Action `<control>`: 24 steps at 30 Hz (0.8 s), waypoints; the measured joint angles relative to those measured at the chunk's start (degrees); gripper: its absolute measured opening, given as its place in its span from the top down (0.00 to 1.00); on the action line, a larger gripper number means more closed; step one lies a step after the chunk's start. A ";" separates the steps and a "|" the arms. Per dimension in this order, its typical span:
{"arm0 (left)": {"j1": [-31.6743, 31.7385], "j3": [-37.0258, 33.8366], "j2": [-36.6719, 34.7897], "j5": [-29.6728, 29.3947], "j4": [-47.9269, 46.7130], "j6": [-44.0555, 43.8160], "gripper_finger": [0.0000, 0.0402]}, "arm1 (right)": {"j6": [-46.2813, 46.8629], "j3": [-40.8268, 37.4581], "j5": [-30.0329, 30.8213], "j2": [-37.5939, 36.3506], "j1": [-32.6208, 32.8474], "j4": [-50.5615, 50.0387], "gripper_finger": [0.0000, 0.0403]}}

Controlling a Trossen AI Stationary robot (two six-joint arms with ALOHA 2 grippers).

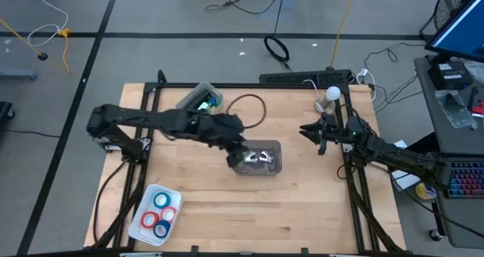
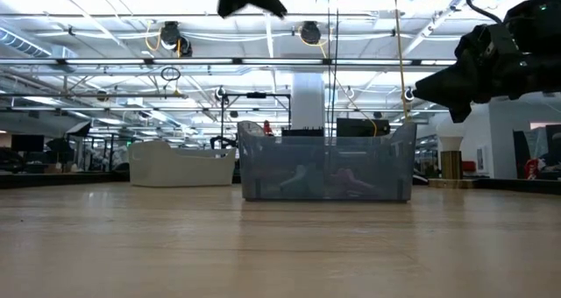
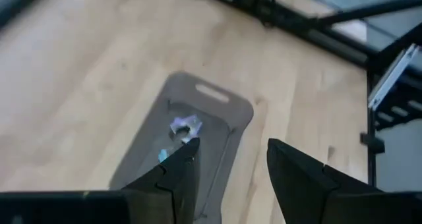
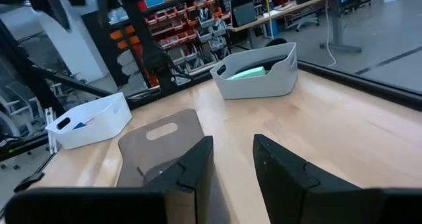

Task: Pick and place Stapler, Stapler remover, tape
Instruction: Return to Home Position

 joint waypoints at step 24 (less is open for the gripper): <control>-17.70 -40.01 -20.62 -28.25 39.45 -5.63 0.56 | 0.61 0.00 5.54 -0.29 0.06 -5.79 0.75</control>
